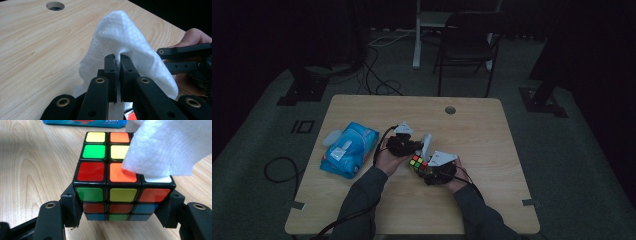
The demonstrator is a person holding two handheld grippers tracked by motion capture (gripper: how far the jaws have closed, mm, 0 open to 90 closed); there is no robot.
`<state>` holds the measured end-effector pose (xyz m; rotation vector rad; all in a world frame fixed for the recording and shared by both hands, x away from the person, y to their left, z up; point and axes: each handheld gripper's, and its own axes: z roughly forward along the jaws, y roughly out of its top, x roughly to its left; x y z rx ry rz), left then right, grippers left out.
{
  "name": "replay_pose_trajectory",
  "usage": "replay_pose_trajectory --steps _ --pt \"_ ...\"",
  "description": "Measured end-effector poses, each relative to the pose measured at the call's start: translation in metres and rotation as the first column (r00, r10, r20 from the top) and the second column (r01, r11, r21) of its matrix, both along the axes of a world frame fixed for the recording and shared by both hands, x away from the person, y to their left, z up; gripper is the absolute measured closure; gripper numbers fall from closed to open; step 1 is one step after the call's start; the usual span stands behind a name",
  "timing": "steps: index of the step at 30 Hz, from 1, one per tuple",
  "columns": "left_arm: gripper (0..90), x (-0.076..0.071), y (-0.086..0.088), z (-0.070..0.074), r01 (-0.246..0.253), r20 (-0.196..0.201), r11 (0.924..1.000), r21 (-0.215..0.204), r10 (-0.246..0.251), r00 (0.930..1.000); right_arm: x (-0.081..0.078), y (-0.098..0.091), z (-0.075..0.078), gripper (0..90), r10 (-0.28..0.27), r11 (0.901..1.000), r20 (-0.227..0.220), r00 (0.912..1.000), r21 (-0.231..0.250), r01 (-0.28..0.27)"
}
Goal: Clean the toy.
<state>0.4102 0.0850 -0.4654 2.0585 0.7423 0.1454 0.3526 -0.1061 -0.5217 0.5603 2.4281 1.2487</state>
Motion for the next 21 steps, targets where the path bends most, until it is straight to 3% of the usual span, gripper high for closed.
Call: replay_pose_trajectory --steps 17,21 --pt "86.9 0.001 -0.019 0.003 0.052 -0.034 0.9969 -0.059 -0.054 0.998 -0.001 0.002 -0.002 34.1 0.005 0.9999 -0.008 1.0 0.009 -0.005" --pt "86.8 0.002 -0.02 0.003 0.057 -0.038 0.9971 -0.051 -0.059 0.9976 -0.001 0.002 -0.002 34.1 0.006 1.0 -0.008 1.0 0.007 -0.006"
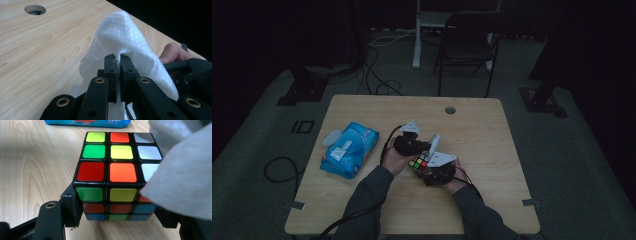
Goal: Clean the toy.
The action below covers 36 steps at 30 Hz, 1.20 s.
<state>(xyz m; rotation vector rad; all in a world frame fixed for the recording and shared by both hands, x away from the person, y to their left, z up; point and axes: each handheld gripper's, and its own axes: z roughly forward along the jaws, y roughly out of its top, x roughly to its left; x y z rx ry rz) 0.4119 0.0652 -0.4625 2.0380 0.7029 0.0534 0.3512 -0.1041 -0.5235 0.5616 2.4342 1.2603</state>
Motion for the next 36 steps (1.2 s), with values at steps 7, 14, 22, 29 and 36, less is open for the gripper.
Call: replay_pose_trajectory --steps 7,14,22,29,36 --pt "86.8 0.003 0.005 -0.005 -0.021 -0.013 0.9994 0.026 0.022 0.9997 0.002 -0.004 0.002 34.1 -0.012 0.9999 0.004 0.9999 0.003 0.012" --pt "86.8 0.005 0.014 -0.004 -0.044 -0.012 0.9983 0.038 0.045 0.9989 0.004 -0.006 0.001 34.1 -0.017 0.9999 0.001 0.9999 -0.002 0.017" --pt "86.8 0.006 0.021 -0.004 -0.058 -0.018 0.9977 0.035 0.058 0.9981 0.004 -0.007 0.0 34.1 -0.021 0.9998 0.001 0.9998 -0.008 0.021" --pt "86.8 0.007 0.017 -0.004 -0.042 -0.026 0.9989 0.021 0.042 0.9988 0.004 -0.007 0.001 34.1 -0.024 0.9997 0.002 0.9997 -0.005 0.024" --pt "87.0 0.006 0.008 -0.005 -0.017 -0.034 0.9997 0.02 0.018 0.9993 0.003 -0.004 0.0 34.1 -0.02 0.9998 0.006 0.9998 -0.005 0.021"
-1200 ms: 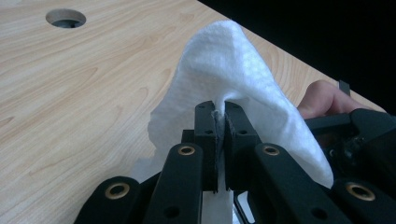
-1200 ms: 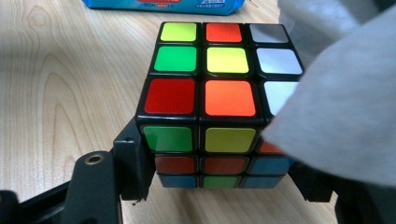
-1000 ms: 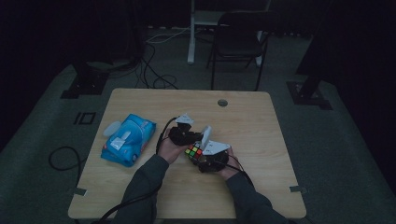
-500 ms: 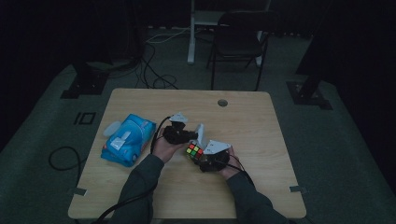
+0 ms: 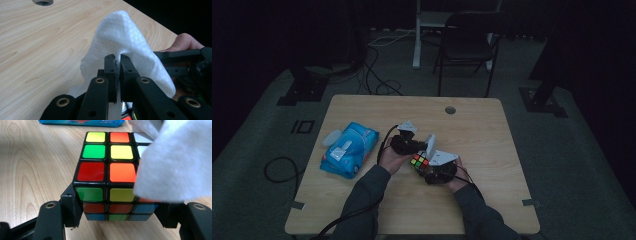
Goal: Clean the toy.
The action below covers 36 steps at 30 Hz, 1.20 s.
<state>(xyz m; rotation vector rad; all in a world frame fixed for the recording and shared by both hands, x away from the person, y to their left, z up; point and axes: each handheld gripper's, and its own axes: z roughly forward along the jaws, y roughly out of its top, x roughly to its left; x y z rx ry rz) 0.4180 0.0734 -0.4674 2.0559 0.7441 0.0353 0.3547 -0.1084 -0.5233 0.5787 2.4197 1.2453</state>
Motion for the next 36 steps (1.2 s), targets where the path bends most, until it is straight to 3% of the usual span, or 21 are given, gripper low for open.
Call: replay_pose_trajectory --steps 8,15,25,36 --pt "86.9 -0.003 -0.013 -0.002 0.034 -0.005 0.9994 0.01 -0.033 0.9994 0.0 0.002 -0.001 34.1 0.002 1.0 0.001 1.0 -0.001 -0.002" --pt "86.9 -0.003 -0.013 -0.002 0.037 -0.003 0.9992 0.015 -0.037 0.9993 0.0 0.001 0.0 34.1 -0.002 1.0 0.002 1.0 0.003 0.002" --pt "86.9 0.001 0.005 0.002 -0.019 0.011 0.9998 0.0 0.019 0.9998 0.002 -0.004 0.001 34.1 -0.011 0.9999 0.001 0.9999 0.004 0.011" --pt "86.9 0.003 0.033 -0.001 -0.095 0.015 0.9952 -0.021 0.096 0.9953 0.005 -0.01 0.003 34.1 -0.032 0.9994 -0.001 0.9995 0.01 0.032"
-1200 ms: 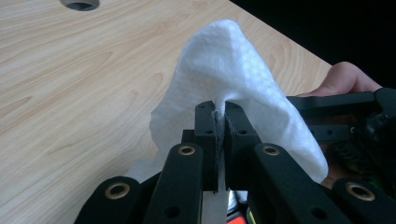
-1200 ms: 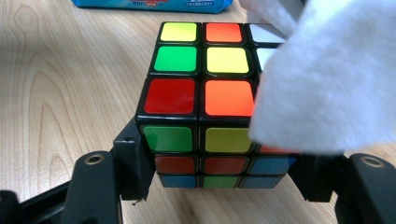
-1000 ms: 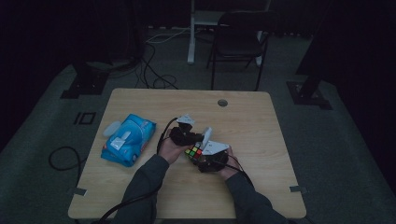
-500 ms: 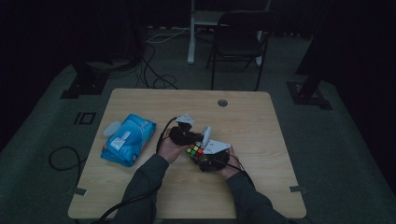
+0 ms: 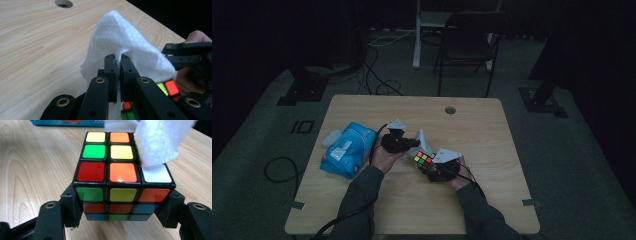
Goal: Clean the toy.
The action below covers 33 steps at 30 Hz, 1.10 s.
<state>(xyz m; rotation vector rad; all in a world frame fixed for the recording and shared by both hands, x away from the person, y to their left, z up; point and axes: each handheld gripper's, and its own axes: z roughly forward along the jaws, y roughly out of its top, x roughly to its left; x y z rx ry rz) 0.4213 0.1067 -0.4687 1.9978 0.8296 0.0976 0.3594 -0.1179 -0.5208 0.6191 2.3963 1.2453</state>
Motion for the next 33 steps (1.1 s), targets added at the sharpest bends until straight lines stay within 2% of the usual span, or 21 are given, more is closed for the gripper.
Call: replay_pose_trajectory --steps 3,18,33 --pt "86.9 0.0 0.006 -0.001 -0.016 0.003 0.9999 0.005 0.016 0.9999 0.001 -0.003 0.001 34.1 -0.009 0.9999 -0.002 1.0 0.006 0.009" --pt "86.9 -0.001 0.03 -0.004 -0.072 0.005 0.9972 -0.022 0.072 0.9974 0.006 -0.017 0.005 34.1 -0.058 0.9979 -0.001 0.9983 0.03 0.058" --pt "87.0 -0.003 0.032 -0.014 -0.08 0.001 0.9967 -0.009 0.08 0.9968 0.008 -0.026 0.013 34.1 -0.092 0.9935 0.002 0.9958 0.068 0.091"
